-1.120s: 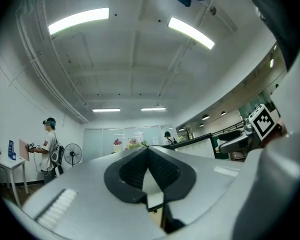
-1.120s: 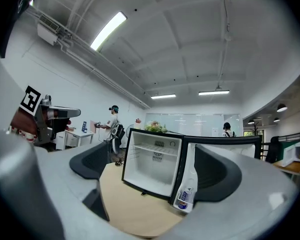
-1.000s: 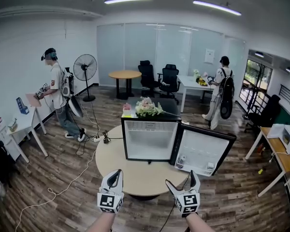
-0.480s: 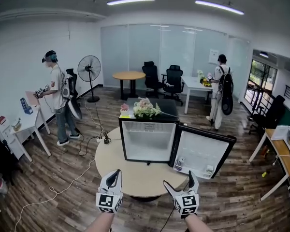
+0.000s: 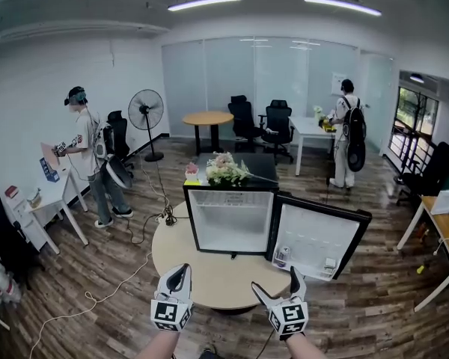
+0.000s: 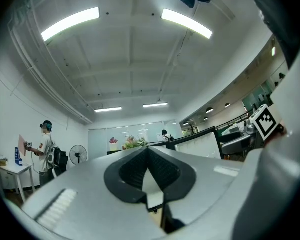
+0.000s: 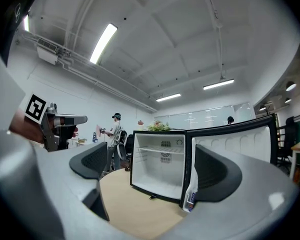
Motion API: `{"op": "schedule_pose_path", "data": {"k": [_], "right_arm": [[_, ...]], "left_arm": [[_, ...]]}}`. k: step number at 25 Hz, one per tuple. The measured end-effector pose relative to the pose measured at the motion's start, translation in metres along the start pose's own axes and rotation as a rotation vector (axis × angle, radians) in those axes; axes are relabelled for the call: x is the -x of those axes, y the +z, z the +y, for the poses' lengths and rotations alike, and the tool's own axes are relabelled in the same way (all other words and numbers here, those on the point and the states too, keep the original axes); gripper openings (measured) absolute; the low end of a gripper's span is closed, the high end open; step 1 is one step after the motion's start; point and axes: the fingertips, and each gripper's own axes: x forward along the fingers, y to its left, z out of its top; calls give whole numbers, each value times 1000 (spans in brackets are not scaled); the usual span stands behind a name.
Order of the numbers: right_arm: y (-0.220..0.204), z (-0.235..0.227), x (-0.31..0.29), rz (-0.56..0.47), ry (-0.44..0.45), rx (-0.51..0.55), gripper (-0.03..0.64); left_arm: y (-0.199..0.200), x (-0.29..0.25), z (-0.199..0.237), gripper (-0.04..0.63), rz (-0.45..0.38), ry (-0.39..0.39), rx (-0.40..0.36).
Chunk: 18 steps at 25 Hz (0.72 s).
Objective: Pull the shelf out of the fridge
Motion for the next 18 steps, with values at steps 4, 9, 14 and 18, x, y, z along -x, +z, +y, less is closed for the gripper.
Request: {"op": "schedule_pose_path", "data": {"k": [4,9,14,18], "right_arm": [[-6,-5,-30,9,26,1,548],[-14,-16,-85,27,19,-12,546],[-19,-23,-146,54,9,-12,546],[-29,-33,-182,76,-15,-3,546]], "left_arm": [[-13,-29,11,-2,2,-10,9],[-33,-82,35,-2,-5,-44,21],[-53,-139,62,-2,-12,-76,36],[-72,-175,76,-2,-19,-103,52]]}}
